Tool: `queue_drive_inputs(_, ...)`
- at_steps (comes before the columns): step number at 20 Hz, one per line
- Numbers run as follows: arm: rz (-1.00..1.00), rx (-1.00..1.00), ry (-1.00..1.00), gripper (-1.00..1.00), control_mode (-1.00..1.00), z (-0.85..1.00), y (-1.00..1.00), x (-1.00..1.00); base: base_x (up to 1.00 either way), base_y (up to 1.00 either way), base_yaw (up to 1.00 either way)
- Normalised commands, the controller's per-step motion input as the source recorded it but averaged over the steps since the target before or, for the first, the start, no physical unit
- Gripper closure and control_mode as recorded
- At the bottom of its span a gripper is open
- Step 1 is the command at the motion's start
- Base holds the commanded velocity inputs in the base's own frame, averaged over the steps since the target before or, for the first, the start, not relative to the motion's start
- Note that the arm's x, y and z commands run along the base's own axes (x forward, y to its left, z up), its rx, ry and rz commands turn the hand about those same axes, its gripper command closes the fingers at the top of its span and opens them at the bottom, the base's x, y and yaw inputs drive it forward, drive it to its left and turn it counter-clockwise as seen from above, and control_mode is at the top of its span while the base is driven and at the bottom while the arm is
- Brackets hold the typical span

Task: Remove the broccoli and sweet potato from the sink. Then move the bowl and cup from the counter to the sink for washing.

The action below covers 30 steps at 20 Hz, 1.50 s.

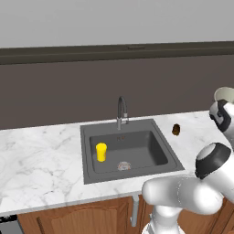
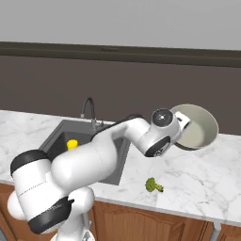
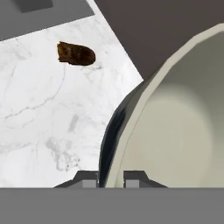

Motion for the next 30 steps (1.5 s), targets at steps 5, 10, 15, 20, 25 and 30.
queue_drive_inputs(5,0.09,-0.13,0.0,1.0,-1.0,0.16,0.01,-0.07,0.0,0.0,0.0)
queue_drive_inputs(10,0.06,-0.18,0.03,1.0,-1.0,0.09,0.11,-0.07,0.0,0.0,0.0)
queue_drive_inputs(15,0.06,-0.18,0.14,1.0,-1.0,0.02,0.21,-0.01,0.0,0.0,0.0)
queue_drive_inputs(20,0.07,-0.07,0.11,1.0,-1.0,0.01,0.19,-0.06,0.0,0.0,0.0)
queue_drive_inputs(25,0.08,0.0,0.09,1.0,-1.0,0.01,0.21,-0.07,0.0,0.0,0.0)
queue_drive_inputs(30,0.08,0.0,0.06,1.0,-1.0,0.0,0.19,-0.13,0.0,0.0,0.0)
